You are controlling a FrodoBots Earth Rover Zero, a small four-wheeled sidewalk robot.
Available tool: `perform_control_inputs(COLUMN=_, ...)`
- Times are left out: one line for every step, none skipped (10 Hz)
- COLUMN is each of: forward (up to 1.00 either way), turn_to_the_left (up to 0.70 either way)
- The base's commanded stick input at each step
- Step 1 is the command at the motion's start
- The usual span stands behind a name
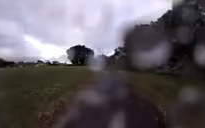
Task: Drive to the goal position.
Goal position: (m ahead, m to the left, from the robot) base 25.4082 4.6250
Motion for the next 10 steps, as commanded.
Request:
perform_control_inputs(forward=0.70, turn_to_the_left=0.00)
perform_control_inputs(forward=0.70, turn_to_the_left=0.00)
perform_control_inputs(forward=0.70, turn_to_the_left=0.00)
perform_control_inputs(forward=0.70, turn_to_the_left=0.00)
perform_control_inputs(forward=0.70, turn_to_the_left=0.00)
perform_control_inputs(forward=0.70, turn_to_the_left=0.00)
perform_control_inputs(forward=0.70, turn_to_the_left=-0.01)
perform_control_inputs(forward=0.70, turn_to_the_left=-0.04)
perform_control_inputs(forward=0.70, turn_to_the_left=-0.06)
perform_control_inputs(forward=0.70, turn_to_the_left=-0.08)
